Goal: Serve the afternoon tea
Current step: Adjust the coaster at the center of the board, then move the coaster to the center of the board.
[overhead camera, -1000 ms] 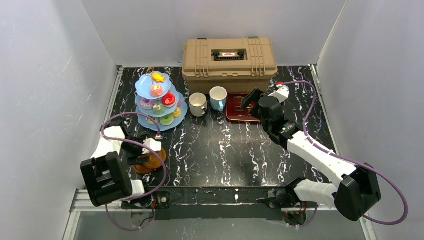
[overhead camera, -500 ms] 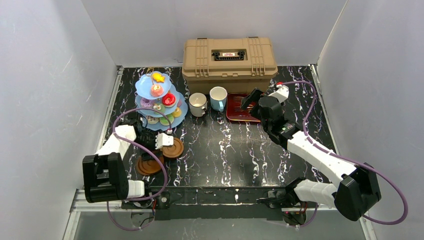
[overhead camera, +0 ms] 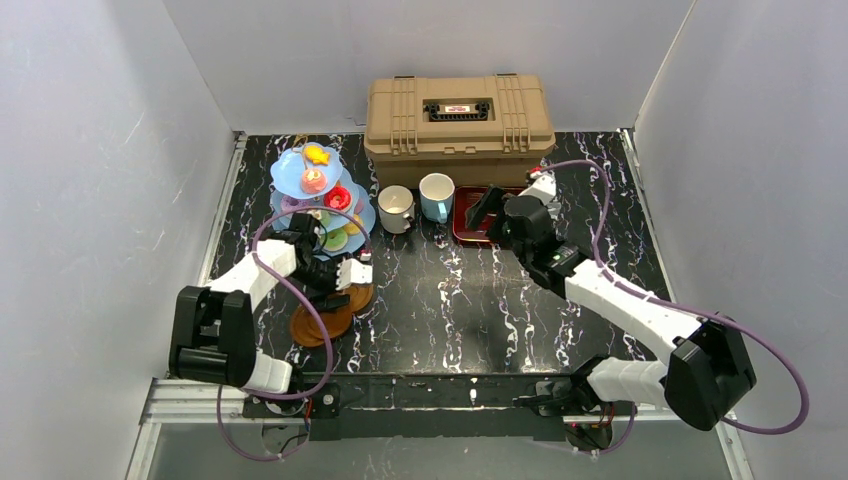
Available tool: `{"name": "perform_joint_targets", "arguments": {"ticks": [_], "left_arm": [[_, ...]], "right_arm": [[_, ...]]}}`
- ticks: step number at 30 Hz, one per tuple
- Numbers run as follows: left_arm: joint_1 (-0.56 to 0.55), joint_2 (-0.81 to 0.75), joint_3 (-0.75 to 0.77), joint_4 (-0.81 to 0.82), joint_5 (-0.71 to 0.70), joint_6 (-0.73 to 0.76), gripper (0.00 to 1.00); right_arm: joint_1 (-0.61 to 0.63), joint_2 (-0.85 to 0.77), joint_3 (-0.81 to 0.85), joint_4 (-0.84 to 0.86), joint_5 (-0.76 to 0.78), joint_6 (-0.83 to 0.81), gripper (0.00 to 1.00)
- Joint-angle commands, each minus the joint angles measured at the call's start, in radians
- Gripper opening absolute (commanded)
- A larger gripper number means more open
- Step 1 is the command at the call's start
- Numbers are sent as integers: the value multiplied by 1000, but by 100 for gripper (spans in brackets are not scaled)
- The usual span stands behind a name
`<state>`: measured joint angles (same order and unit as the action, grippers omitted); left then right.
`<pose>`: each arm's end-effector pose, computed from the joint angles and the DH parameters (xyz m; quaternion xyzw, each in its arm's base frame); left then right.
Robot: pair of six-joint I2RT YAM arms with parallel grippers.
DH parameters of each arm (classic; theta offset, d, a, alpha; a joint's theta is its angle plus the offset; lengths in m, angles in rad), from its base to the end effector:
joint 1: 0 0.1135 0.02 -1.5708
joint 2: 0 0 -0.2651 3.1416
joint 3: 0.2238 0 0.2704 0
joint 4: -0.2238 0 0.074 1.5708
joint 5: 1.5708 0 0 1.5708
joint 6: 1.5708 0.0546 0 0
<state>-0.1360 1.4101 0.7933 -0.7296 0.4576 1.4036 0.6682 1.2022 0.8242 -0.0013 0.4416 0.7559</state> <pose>0.2491 -0.0584 0.1517 0.6918 0.6773 -0.1170 0.2213 0.2549 0.1714 0.2736 0.1582 0.8015 0.2205 0.5329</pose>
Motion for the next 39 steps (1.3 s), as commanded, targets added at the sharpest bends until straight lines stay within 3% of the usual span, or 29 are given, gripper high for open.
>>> {"name": "perform_joint_targets", "arguments": {"ticks": [1, 6, 10, 14, 17, 21, 26, 31, 39], "left_arm": [[-35, 35, 39, 49, 34, -62, 64], [-66, 30, 124, 55, 79, -185, 64], [-58, -36, 222, -45, 154, -274, 69], [73, -97, 247, -182, 234, -198, 72], [239, -101, 231, -289, 229, -78, 72], [395, -111, 199, -310, 247, -37, 72], [499, -49, 270, -323, 297, -164, 72], [526, -43, 290, -287, 303, -296, 72], [526, -111, 252, -255, 280, -340, 72]], "right_arm": [[58, 33, 8, 54, -56, -26, 100], [143, 83, -3, 97, -65, -27, 100], [202, 114, -3, 123, -72, -38, 100], [239, 136, -30, 202, -125, -53, 100], [279, 172, -31, 278, -190, -96, 100], [362, 293, 65, 298, -250, -186, 100], [459, 501, 232, 287, -314, -294, 100], [519, 631, 356, 256, -317, -377, 100], [564, 787, 532, 90, -197, -508, 100]]}}
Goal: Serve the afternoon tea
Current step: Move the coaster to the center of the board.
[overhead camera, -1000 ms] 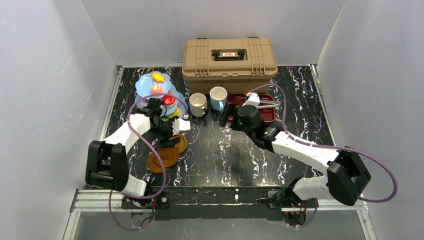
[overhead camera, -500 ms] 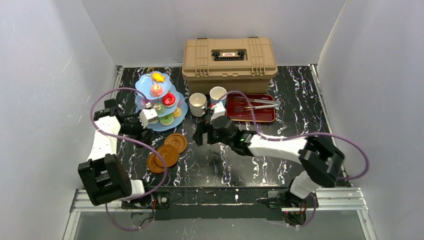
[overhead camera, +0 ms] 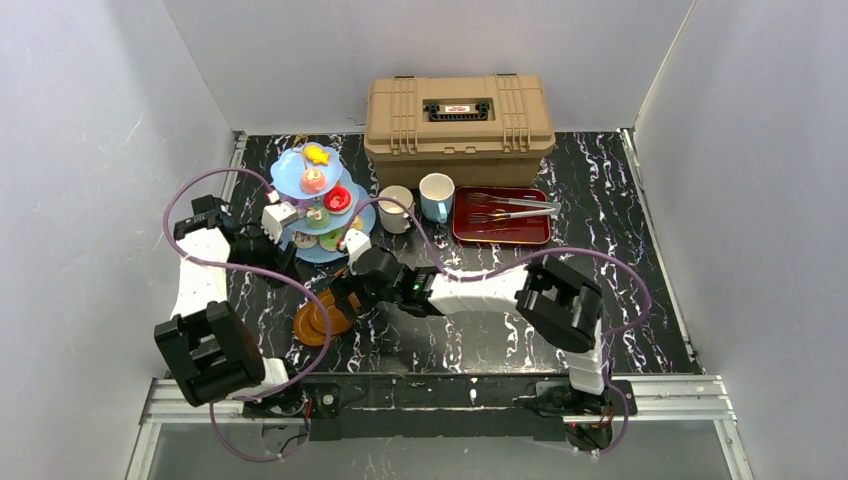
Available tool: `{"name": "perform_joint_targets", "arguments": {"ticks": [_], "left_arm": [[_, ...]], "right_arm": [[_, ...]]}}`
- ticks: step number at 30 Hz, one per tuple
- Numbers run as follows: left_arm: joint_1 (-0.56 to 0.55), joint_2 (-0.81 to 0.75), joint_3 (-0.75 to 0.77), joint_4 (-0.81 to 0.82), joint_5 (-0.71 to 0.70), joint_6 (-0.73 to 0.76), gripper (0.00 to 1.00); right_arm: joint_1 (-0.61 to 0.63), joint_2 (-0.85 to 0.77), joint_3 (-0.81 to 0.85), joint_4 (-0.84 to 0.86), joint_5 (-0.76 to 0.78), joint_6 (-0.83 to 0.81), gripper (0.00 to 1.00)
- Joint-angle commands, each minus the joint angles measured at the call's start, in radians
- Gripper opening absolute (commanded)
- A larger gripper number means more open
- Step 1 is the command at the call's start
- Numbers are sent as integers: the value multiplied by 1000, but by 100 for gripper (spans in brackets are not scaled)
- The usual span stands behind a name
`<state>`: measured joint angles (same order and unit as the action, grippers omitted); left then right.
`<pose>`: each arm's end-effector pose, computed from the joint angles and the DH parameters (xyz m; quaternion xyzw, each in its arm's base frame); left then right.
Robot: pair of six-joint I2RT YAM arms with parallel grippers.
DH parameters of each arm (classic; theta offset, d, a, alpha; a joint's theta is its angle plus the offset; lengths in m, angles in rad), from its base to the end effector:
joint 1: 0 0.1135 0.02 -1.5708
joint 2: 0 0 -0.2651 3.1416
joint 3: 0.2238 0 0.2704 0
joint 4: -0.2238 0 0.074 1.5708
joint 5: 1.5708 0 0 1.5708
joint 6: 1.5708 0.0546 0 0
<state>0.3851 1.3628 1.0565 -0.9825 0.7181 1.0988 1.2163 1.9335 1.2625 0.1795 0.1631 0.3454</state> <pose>0.2607 0.0669 0.2400 0.3701 0.8513 -0.1676 0.3321 0.1717 0.4383 0.1841 -0.3227 0.7929 0.3108 0.4130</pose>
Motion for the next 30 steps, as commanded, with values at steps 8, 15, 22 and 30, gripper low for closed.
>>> {"name": "perform_joint_targets", "arguments": {"ticks": [8, 15, 22, 30], "left_arm": [[12, -39, 18, 1, 49, -94, 73], [14, -19, 27, 2, 64, -97, 73], [14, -7, 55, 4, 77, -96, 73], [14, -4, 67, 3, 78, -88, 73]], "right_arm": [[28, 140, 132, -166, 191, -144, 100], [28, 105, 74, -218, 276, -175, 100], [28, -18, -99, -235, 355, -152, 100], [-21, -135, -234, -252, 393, -103, 100]]}}
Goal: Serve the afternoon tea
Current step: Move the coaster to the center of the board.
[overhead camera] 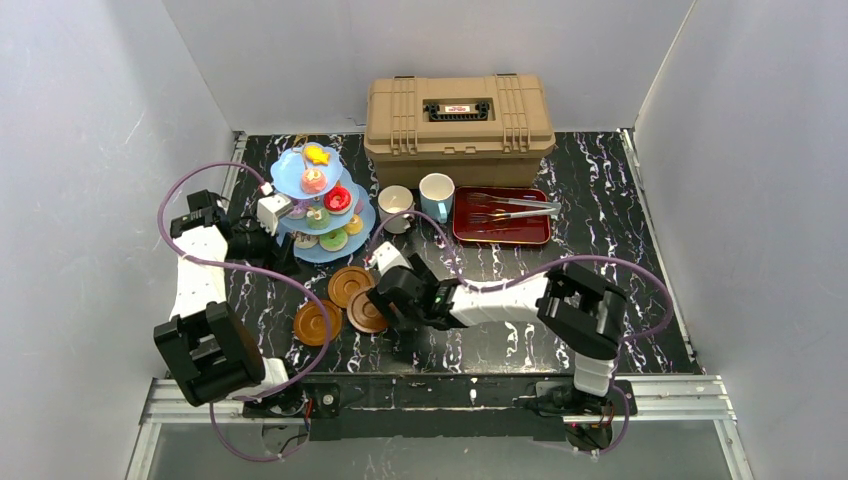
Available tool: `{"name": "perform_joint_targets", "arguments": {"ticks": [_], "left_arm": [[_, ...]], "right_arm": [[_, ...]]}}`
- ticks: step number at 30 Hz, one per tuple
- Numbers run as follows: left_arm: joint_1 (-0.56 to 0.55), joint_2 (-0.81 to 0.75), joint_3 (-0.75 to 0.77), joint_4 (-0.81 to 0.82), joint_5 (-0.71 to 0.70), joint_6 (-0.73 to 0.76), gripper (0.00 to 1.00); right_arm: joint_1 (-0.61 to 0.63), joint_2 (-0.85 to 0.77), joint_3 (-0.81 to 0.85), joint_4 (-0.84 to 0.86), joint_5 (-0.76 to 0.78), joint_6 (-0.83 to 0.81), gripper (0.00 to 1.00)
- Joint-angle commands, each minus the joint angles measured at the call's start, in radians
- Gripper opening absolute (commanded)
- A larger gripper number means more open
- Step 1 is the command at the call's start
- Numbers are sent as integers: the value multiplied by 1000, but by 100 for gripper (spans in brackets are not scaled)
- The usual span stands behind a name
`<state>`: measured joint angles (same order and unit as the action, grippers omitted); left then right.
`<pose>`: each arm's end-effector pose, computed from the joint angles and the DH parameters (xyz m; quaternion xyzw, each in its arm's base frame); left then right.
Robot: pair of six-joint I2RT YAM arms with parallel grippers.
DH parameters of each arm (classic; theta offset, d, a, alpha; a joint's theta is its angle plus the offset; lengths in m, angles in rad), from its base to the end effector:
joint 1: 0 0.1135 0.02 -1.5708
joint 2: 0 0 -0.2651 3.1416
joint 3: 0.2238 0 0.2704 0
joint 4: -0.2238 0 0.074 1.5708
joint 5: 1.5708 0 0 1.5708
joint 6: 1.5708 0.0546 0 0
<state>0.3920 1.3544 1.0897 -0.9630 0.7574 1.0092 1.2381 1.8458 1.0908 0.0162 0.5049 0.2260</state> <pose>0.2652 0.0691 0.2543 0.3382 0.8531 -0.1762 0.3561 0.1606 0.3838 0.1497 -0.3410 0.8236 0.0916 0.4438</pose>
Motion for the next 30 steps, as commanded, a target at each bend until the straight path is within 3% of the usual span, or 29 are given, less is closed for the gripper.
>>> {"name": "perform_joint_targets", "arguments": {"ticks": [1, 14, 21, 25, 30], "left_arm": [[7, 4, 36, -16, 39, 2, 73], [8, 20, 61, -17, 48, -1, 73], [7, 17, 58, -30, 46, 27, 73], [7, 17, 54, -36, 45, 47, 73], [8, 18, 73, -43, 53, 27, 73]], "right_arm": [[-59, -59, -86, -92, 47, 23, 100], [-284, -294, -319, -139, 46, 46, 100], [-406, -377, -341, -185, 89, 69, 100], [-397, -429, -270, -176, 23, 84, 100], [-247, -368, -150, -49, -3, 107, 100]]}}
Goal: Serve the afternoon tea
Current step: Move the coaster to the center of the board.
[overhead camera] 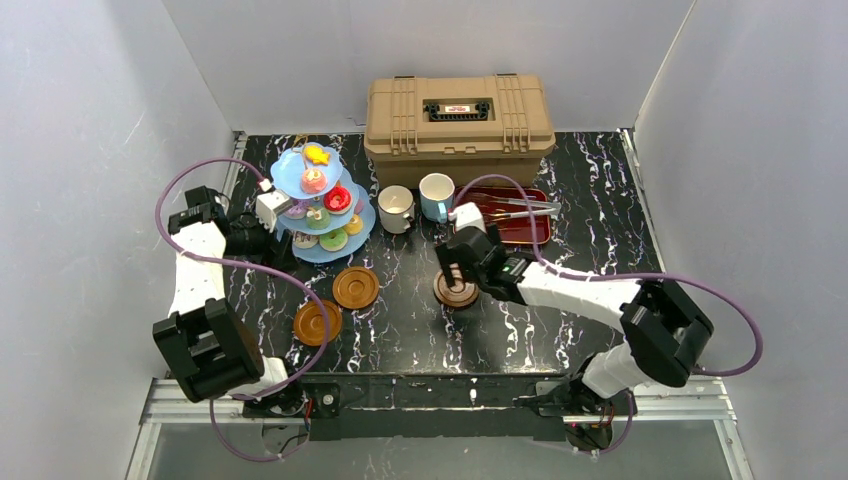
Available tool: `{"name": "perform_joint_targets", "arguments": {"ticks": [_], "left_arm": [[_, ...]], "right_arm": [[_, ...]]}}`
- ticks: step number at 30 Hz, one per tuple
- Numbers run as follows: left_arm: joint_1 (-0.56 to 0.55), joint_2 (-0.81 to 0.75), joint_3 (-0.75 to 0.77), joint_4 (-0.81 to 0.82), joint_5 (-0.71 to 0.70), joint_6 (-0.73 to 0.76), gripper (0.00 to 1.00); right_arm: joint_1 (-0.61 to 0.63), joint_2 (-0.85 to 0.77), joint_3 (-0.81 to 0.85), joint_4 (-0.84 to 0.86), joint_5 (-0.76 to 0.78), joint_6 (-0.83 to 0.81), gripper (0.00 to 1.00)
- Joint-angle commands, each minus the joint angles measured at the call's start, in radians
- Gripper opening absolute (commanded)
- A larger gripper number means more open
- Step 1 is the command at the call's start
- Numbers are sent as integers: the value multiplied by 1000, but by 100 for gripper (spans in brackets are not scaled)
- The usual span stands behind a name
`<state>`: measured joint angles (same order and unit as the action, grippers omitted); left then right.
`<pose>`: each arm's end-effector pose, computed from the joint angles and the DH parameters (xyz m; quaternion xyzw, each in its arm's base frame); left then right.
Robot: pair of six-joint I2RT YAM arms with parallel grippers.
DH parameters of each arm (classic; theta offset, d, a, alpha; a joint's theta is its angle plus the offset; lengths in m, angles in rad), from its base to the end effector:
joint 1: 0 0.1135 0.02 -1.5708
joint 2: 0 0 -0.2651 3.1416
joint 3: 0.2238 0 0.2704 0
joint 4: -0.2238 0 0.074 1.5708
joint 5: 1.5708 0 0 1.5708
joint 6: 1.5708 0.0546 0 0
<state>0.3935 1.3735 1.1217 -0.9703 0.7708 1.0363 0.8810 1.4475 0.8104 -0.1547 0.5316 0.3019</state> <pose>0.2704 0.0711 0.2595 0.3502 0.8453 -0.1742 0.3641 0.2250 0.2293 0.1818 -0.1593 0.8839 0.0026 0.4396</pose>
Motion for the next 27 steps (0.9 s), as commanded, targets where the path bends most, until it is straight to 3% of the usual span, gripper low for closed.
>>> {"name": "perform_joint_targets", "arguments": {"ticks": [1, 5, 9, 16, 27], "left_arm": [[6, 2, 47, -36, 42, -8, 73], [7, 20, 81, -26, 33, -63, 73], [8, 18, 103, -36, 28, -66, 73], [15, 6, 102, -43, 20, -58, 73], [16, 30, 126, -58, 41, -82, 73]], "right_arm": [[144, 64, 158, 155, -28, 43, 100], [247, 214, 222, 322, -4, 77, 100], [269, 351, 289, 429, -60, 87, 100], [279, 498, 404, 425, -67, 77, 100], [279, 584, 414, 316, -23, 72, 100]]}}
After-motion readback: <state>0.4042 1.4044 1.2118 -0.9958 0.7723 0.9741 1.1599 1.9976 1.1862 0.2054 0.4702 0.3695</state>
